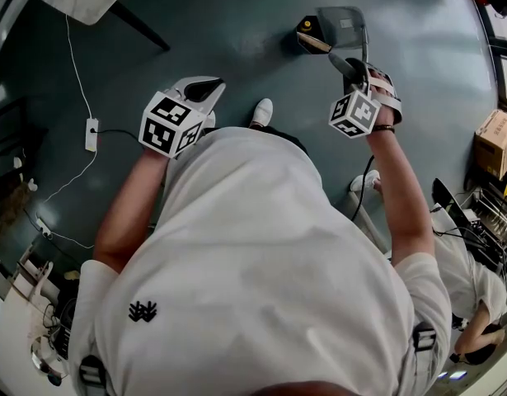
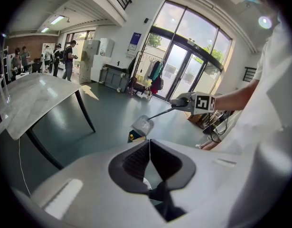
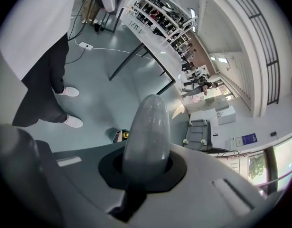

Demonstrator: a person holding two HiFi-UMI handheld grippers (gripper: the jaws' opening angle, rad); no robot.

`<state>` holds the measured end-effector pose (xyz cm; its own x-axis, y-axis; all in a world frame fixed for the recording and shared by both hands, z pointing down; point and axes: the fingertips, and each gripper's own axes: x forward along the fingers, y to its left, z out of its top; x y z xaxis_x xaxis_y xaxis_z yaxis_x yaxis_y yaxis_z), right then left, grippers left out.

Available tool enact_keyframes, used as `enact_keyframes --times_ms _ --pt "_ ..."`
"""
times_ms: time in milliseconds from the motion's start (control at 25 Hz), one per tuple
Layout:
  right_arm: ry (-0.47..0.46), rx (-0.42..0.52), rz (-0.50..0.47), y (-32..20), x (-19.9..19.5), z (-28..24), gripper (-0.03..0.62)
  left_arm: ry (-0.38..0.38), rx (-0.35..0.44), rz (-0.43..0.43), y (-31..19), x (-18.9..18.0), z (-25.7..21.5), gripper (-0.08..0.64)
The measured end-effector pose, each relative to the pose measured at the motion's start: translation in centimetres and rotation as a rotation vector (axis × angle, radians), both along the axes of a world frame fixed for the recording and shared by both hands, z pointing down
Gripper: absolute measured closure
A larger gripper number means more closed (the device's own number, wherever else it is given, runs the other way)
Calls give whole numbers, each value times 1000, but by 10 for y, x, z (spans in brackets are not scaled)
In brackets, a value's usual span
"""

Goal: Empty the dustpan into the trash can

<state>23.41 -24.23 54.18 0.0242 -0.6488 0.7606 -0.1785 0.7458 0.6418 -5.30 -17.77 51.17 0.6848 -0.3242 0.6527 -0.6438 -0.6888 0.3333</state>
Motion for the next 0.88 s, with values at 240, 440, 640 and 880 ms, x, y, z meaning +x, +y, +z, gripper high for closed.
enact_keyframes --times_ms 240,440,640,880 --pt "-53 47 156 -12 28 -22 586 2 2 14 0 -9 2 500" --pt "-129 101 329 -6 61 -51 588 7 13 51 1 -7 -1 500" --pt "-252 153 552 21 94 -78 588 14 30 112 4 -7 -3 500" --pt "-468 224 883 88 132 -105 589 17 47 199 15 -8 -6 500"
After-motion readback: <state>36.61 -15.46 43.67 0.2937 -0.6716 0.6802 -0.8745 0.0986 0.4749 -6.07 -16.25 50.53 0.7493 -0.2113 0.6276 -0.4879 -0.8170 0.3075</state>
